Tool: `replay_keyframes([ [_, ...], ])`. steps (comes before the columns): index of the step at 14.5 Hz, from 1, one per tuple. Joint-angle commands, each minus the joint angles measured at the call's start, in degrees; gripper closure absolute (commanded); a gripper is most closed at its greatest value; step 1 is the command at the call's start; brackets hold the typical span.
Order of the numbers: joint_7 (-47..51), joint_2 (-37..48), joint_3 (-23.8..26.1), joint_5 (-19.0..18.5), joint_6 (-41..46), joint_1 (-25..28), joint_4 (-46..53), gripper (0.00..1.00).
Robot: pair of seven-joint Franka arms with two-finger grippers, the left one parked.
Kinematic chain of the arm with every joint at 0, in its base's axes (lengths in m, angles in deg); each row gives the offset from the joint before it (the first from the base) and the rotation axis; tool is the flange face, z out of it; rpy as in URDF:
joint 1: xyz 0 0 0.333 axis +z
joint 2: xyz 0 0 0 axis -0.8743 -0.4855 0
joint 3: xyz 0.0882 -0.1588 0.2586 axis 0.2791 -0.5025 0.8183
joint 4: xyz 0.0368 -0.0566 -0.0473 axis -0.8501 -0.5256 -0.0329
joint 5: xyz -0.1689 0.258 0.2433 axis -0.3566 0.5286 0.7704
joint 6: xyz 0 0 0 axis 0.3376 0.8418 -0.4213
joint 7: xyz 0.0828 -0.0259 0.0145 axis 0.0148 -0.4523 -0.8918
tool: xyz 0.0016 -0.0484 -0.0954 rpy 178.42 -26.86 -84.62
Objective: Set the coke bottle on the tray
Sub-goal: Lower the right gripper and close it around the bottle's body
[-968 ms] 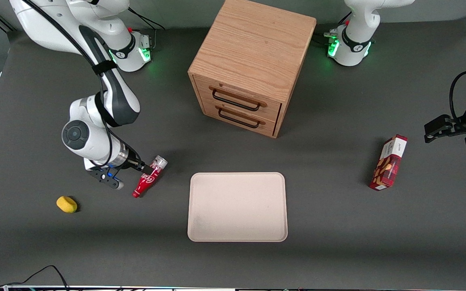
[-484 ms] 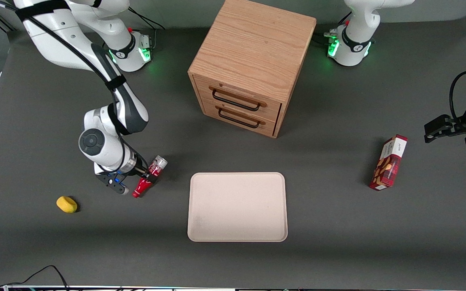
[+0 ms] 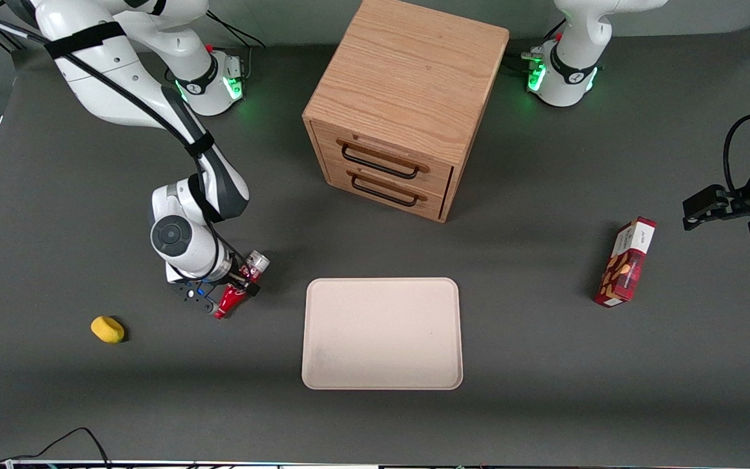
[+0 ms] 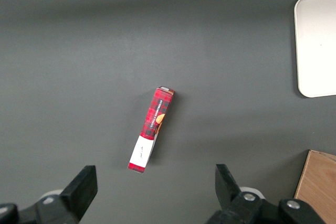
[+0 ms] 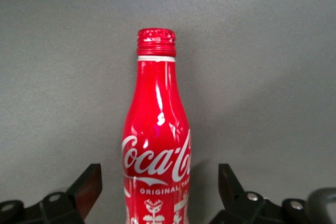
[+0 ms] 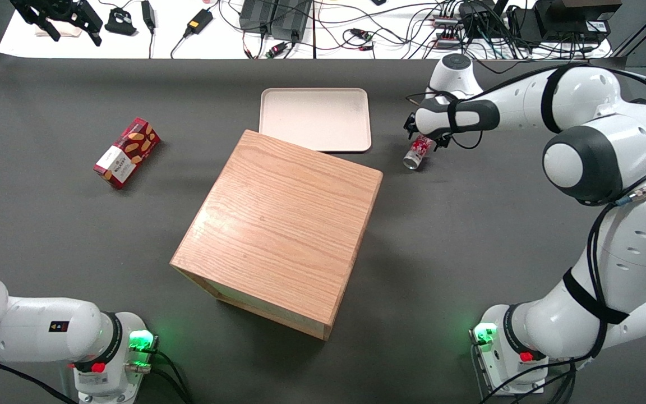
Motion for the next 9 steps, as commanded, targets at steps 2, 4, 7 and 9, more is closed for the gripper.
replay_keyframes([
  [2, 3.5, -0.9, 0.1, -2.8, -1.4, 0.4, -0.1, 0.15],
  [4, 3.5, -1.2, 0.1, -2.9, -1.4, 0.4, -0.1, 0.65],
  [7, 3.5, -0.9, 0.2, -2.9, -1.3, 0.4, -0.1, 1.0],
  [9, 3.5, -0.8, 0.2, -2.9, -1.3, 0.4, -0.1, 1.0],
])
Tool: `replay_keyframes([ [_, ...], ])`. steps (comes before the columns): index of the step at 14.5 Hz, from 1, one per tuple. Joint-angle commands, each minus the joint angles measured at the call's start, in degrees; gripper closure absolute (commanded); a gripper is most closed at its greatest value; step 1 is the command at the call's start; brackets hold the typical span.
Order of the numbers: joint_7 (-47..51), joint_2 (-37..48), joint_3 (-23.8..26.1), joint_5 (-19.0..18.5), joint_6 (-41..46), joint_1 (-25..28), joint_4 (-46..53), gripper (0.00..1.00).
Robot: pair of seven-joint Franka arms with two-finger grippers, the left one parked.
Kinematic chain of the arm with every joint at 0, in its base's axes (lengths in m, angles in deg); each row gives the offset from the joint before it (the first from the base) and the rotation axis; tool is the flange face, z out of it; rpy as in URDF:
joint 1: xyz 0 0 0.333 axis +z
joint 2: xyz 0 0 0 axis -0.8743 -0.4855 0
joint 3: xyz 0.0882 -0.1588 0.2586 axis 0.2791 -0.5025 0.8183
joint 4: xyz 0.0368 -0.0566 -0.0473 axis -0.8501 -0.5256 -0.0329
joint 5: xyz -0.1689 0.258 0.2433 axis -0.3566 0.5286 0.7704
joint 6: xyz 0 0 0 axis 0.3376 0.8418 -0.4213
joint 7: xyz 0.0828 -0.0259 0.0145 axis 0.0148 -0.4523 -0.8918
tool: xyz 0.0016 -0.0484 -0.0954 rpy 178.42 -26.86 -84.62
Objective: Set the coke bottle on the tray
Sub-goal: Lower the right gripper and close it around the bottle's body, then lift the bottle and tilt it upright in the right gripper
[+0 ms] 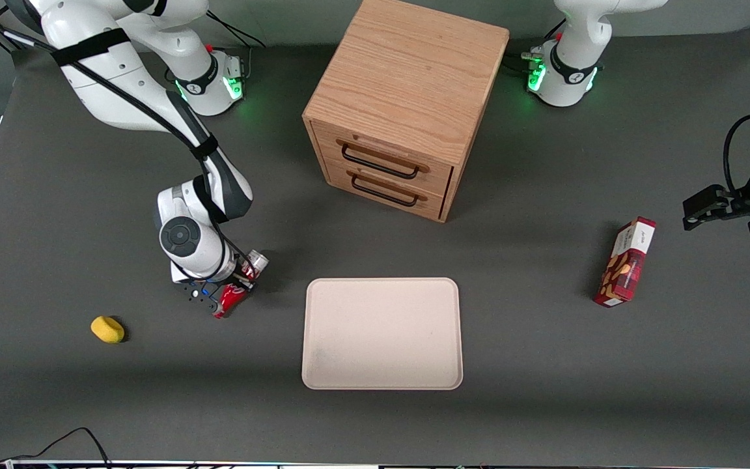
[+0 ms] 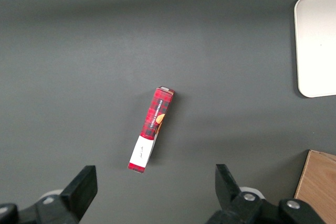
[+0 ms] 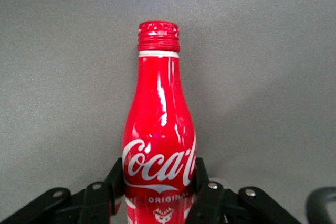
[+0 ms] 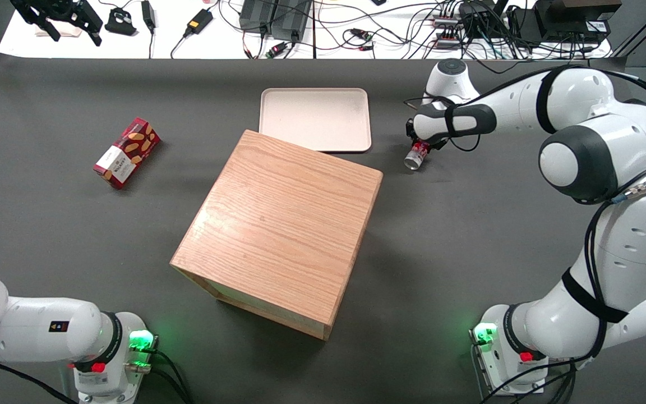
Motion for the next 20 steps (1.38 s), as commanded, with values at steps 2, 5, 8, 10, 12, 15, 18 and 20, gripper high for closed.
replay_keyframes([
  [2, 1.9, 0.8, 0.1, -1.5, 0.1, 0.1, -0.1, 1.0],
  [5, 1.1, 3.7, 0.4, -1.5, 5.5, -0.2, -0.1, 1.0],
  [8, 0.5, 8.4, 1.3, -1.3, 12.5, -0.8, 0.4, 1.0],
  [10, -2.9, 11.9, 1.3, 0.3, 17.0, -1.0, 0.6, 1.0],
  [12, -6.3, 15.3, 1.3, 3.0, 23.4, -1.1, 2.2, 1.0],
  [15, -8.9, 17.6, 1.3, 5.4, 35.8, -1.1, 9.9, 1.0],
  [18, -12.0, 16.7, 1.2, 7.3, 48.7, -1.5, 22.3, 1.0],
  [20, -15.9, 16.3, 0.9, 7.8, 53.9, -1.4, 27.6, 1.0],
])
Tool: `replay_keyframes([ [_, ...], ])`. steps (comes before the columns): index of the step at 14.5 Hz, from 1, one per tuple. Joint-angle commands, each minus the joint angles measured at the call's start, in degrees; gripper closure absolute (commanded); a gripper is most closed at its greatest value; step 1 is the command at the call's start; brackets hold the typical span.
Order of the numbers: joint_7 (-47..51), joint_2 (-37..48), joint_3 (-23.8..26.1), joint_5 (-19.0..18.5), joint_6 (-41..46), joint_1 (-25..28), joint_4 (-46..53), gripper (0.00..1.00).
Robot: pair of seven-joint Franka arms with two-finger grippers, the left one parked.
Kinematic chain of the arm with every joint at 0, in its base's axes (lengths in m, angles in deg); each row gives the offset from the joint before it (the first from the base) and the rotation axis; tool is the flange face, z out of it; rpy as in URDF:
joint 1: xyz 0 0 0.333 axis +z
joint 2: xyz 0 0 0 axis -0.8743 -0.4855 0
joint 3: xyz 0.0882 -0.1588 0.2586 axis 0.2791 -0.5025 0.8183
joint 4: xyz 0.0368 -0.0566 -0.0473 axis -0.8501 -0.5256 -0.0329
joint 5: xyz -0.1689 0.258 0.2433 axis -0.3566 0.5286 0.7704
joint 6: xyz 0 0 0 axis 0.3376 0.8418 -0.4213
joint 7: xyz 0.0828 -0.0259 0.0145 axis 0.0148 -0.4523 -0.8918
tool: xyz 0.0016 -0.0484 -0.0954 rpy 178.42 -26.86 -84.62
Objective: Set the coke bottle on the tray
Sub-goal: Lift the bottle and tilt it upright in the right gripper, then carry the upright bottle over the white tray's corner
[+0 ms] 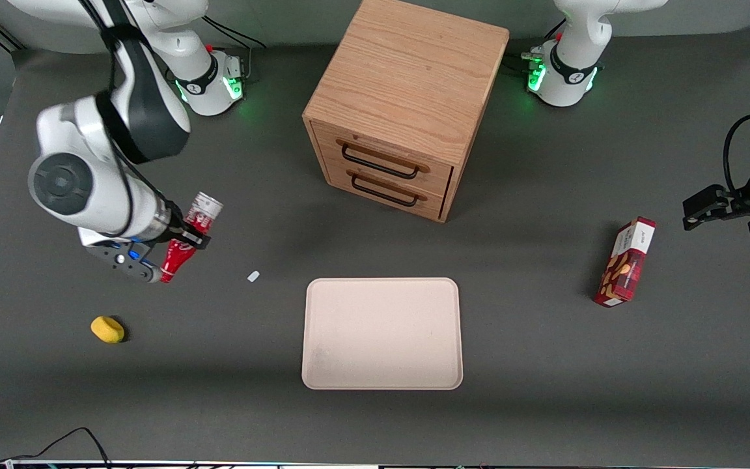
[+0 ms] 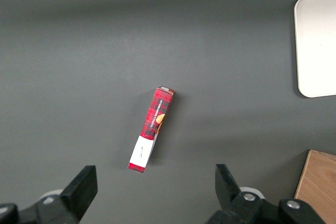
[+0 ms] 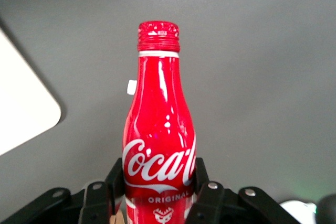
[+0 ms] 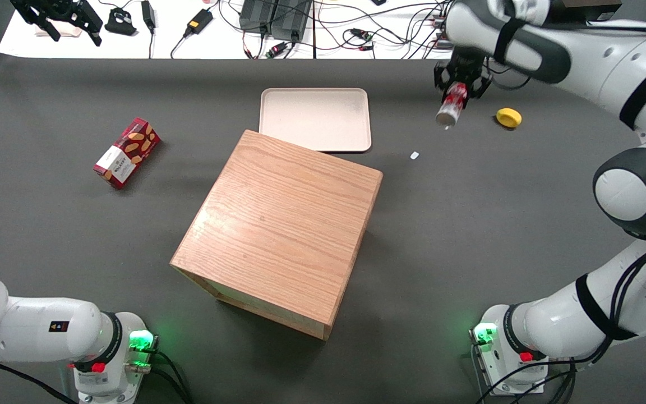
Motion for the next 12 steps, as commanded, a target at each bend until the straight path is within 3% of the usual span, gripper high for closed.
replay_keyframes([
  [1, -5.1, -1.9, 0.2, 1.3, 6.6, -0.8, 9.0, 1.0],
  [6, -5.8, -9.4, 0.2, 1.2, 15.4, 0.0, 23.2, 1.0],
  [12, -4.5, -20.4, 0.6, 1.1, 15.5, 5.3, 35.1, 1.0],
])
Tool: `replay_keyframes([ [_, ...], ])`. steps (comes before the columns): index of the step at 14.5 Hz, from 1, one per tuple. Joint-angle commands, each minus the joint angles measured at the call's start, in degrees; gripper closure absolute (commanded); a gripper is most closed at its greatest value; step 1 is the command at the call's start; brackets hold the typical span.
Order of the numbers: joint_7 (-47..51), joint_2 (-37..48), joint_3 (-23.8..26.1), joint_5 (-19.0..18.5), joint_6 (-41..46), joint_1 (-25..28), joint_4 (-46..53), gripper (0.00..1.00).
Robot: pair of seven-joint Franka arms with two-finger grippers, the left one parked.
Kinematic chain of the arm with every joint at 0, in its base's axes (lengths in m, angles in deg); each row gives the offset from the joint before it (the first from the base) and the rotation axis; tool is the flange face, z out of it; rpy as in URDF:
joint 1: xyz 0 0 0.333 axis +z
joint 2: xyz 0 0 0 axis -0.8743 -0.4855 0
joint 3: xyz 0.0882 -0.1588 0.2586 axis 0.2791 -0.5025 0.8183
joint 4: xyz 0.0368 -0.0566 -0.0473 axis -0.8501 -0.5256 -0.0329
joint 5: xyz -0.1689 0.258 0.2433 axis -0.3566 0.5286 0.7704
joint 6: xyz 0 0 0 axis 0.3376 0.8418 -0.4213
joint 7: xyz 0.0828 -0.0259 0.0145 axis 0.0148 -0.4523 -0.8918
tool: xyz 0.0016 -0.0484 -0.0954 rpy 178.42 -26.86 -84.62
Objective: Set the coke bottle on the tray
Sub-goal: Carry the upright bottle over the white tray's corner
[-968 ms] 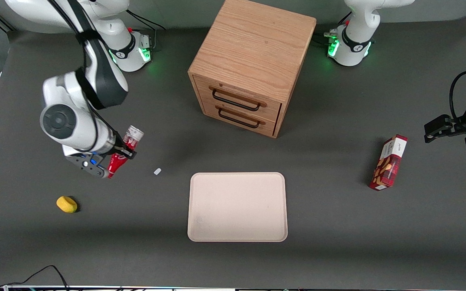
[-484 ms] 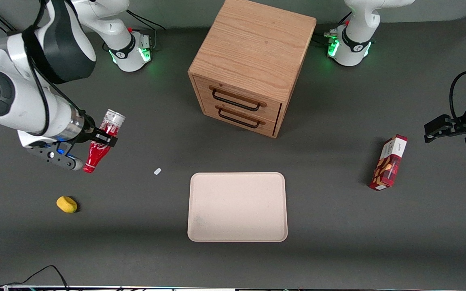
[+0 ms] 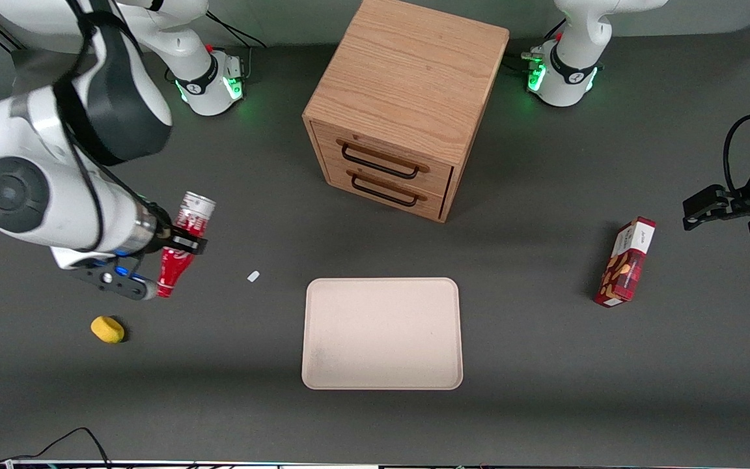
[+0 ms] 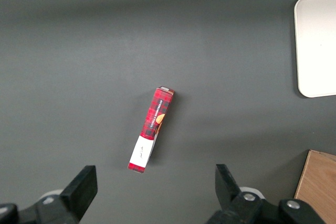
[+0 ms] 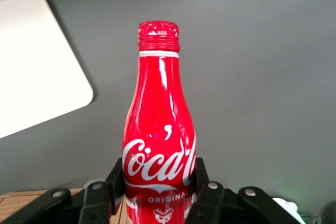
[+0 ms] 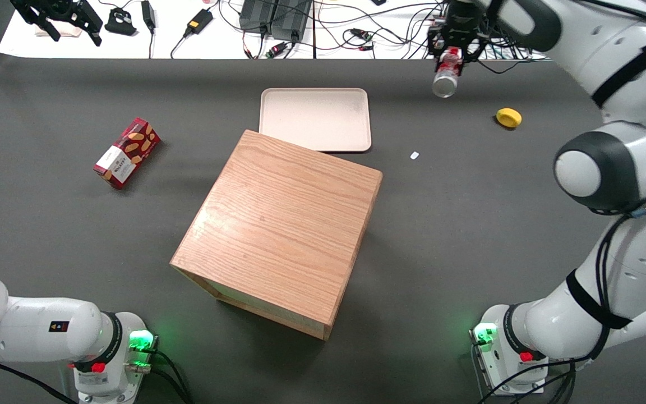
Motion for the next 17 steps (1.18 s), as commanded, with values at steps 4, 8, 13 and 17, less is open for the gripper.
replay_keyframes([
  [4, 4.7, -12.9, -0.9, 0.5, -5.1, 7.9, 12.6, 1.0],
  [8, 6.1, -20.4, -1.2, 0.2, -17.6, 11.8, 12.6, 1.0],
  [13, 3.8, -28.4, -4.0, -0.2, -32.1, 14.0, 12.5, 1.0],
  [17, -6.8, -30.5, -4.1, -0.2, -34.5, 13.2, 12.5, 1.0],
])
